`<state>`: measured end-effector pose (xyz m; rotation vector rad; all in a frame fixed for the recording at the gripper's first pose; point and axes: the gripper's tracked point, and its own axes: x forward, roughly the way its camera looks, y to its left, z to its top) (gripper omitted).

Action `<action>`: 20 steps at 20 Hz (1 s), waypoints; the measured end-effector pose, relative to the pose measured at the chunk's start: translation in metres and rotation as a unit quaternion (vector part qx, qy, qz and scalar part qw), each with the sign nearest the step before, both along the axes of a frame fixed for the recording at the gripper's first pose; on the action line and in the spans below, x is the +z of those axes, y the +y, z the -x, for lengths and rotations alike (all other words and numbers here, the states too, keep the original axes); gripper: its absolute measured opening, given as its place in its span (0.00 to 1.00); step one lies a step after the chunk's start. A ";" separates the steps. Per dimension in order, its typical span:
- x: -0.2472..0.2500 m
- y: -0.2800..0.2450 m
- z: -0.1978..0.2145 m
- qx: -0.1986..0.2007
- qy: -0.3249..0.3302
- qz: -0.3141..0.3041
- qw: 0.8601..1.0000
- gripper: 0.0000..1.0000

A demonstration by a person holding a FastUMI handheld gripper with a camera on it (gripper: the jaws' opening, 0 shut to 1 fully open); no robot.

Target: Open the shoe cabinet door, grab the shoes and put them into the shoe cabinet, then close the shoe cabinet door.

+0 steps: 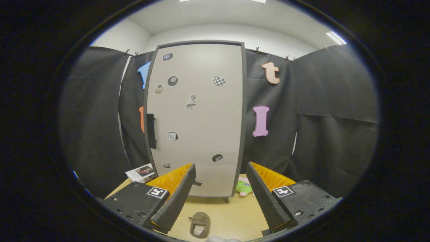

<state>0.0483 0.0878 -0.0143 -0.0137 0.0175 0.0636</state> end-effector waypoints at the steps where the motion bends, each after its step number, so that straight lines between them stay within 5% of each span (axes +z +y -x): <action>1: 0.000 0.014 -0.009 0.005 0.000 0.003 1.000 0.99; 12: 0.024 0.176 -0.115 0.097 -0.022 -0.013 0.995 0.99; 20: 0.029 0.226 -0.178 0.085 -0.011 -0.003 0.996 0.94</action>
